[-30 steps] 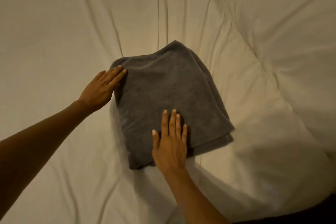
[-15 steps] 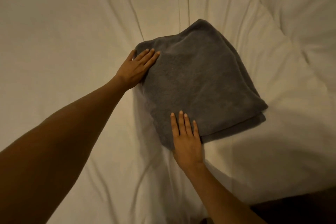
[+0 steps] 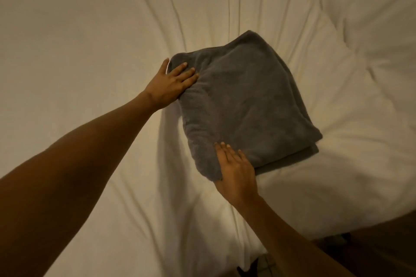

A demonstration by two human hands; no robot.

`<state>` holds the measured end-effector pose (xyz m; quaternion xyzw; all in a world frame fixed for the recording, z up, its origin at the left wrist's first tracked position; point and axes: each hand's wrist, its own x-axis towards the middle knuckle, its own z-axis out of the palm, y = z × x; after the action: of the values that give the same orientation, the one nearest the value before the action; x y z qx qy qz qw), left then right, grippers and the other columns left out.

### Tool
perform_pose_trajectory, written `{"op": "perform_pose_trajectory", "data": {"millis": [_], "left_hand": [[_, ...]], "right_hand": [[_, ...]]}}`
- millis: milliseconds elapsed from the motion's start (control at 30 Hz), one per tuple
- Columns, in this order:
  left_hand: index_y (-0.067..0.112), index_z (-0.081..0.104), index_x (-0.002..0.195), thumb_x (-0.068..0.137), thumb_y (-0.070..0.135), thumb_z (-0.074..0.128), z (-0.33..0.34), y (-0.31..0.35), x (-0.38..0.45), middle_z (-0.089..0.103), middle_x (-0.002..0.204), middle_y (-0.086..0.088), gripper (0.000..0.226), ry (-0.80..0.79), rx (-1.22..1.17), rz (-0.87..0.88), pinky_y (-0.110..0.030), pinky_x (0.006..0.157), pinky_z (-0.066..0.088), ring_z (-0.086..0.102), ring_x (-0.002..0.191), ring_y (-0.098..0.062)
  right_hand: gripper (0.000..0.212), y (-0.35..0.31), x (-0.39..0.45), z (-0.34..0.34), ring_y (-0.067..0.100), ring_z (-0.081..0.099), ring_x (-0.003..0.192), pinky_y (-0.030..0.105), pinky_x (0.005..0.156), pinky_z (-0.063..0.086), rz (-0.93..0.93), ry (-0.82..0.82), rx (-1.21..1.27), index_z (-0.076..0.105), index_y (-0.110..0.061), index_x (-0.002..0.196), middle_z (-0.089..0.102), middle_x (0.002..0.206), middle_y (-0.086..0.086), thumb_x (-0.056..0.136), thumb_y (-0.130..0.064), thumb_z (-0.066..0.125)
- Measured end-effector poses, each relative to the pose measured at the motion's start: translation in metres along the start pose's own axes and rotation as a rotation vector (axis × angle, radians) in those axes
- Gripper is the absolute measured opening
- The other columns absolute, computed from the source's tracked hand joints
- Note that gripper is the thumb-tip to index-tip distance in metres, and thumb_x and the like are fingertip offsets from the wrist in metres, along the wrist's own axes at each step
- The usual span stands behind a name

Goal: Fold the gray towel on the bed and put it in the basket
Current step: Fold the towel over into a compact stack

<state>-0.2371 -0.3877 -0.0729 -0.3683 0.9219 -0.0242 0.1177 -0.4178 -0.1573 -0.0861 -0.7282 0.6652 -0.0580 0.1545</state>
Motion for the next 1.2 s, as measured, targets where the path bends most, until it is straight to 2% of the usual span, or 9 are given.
{"op": "perform_pose_trajectory", "data": {"millis": [200,367,500,567,633,700,833,1067,1200], "left_hand": [[0.02,0.012,0.149,0.091,0.033,0.054,0.009,-0.031,-0.076,0.018,0.157,-0.009,0.073,-0.047,0.026,-0.034,-0.058,0.113,-0.002,0.016,0.144,-0.031],[0.019,0.018,0.148,0.081,0.029,0.067,0.03,-0.054,-0.157,0.028,0.153,-0.008,0.083,-0.06,0.039,-0.093,-0.043,0.104,-0.032,0.019,0.139,-0.026],[0.022,0.001,0.149,0.086,0.02,0.061,0.052,-0.046,-0.204,0.009,0.157,-0.005,0.087,-0.124,-0.033,-0.214,-0.043,0.111,-0.021,0.005,0.141,-0.02],[0.021,-0.01,0.147,0.089,0.014,0.056,0.056,-0.035,-0.206,-0.001,0.158,-0.006,0.087,-0.199,-0.091,-0.273,-0.048,0.116,-0.001,-0.002,0.144,-0.022],[0.019,-0.008,0.148,0.088,0.014,0.058,0.049,-0.021,-0.198,-0.004,0.159,-0.006,0.09,-0.24,-0.197,-0.354,-0.048,0.117,0.007,-0.003,0.146,-0.024],[0.016,0.001,0.15,0.087,0.018,0.061,0.037,-0.008,-0.19,0.001,0.159,-0.008,0.087,-0.229,-0.318,-0.455,-0.046,0.118,0.008,0.002,0.146,-0.025],[0.012,0.016,0.148,0.096,0.023,0.043,0.025,0.036,-0.194,0.013,0.157,-0.013,0.06,-0.071,-0.556,-0.569,-0.045,0.119,0.012,0.013,0.145,-0.027],[0.019,0.014,0.15,0.08,0.074,0.001,0.039,0.163,-0.231,0.001,0.159,-0.006,0.089,-0.125,-0.617,-0.639,-0.046,0.116,0.0,-0.002,0.146,-0.02],[0.018,0.022,0.148,0.077,0.081,0.01,0.041,0.2,-0.245,0.018,0.156,-0.007,0.096,-0.113,-0.467,-0.579,-0.049,0.117,0.003,0.013,0.145,-0.023]], "right_hand": [[0.084,-0.082,-0.019,0.012,0.021,0.068,0.096,0.036,0.081,0.056,-0.047,-0.054,0.057,0.065,-0.009,0.112,0.071,0.105,0.011,0.037,-0.039,0.088],[0.074,-0.154,-0.044,0.039,0.019,0.069,0.095,0.031,0.081,0.056,-0.069,-0.165,0.025,0.069,-0.012,0.107,0.072,0.103,0.01,0.041,-0.04,0.087],[0.076,-0.172,-0.059,0.047,0.025,0.052,0.122,0.039,0.104,0.04,-0.038,-0.3,0.06,0.051,-0.01,0.132,0.055,0.132,0.015,0.066,-0.035,0.079],[0.079,-0.158,-0.061,0.052,0.027,0.019,0.142,0.043,0.115,0.008,-0.149,-0.375,0.066,0.017,-0.012,0.148,0.02,0.154,0.015,0.084,-0.022,0.062],[0.086,-0.137,-0.059,0.047,0.023,0.005,0.144,0.039,0.115,-0.003,-0.241,-0.395,0.064,0.004,-0.019,0.15,0.004,0.158,0.009,0.086,-0.027,0.061],[0.086,-0.115,-0.057,0.039,0.021,0.007,0.144,0.04,0.115,-0.001,-0.28,-0.409,0.101,0.009,-0.024,0.15,0.004,0.158,0.007,0.083,-0.046,0.058],[0.071,-0.055,-0.052,0.024,0.026,0.041,0.132,0.051,0.108,0.023,-0.211,-0.259,0.023,0.045,-0.019,0.138,0.04,0.146,0.011,0.083,-0.062,0.036],[0.079,0.029,-0.038,0.002,0.033,0.032,0.136,0.055,0.107,0.026,-0.248,-0.212,-0.184,0.028,-0.024,0.146,0.029,0.151,0.016,0.076,-0.033,0.063],[0.084,0.036,-0.023,0.0,0.036,0.029,0.137,0.052,0.111,0.019,-0.215,-0.197,-0.226,0.024,-0.024,0.148,0.029,0.15,0.018,0.075,-0.009,0.063]]}}
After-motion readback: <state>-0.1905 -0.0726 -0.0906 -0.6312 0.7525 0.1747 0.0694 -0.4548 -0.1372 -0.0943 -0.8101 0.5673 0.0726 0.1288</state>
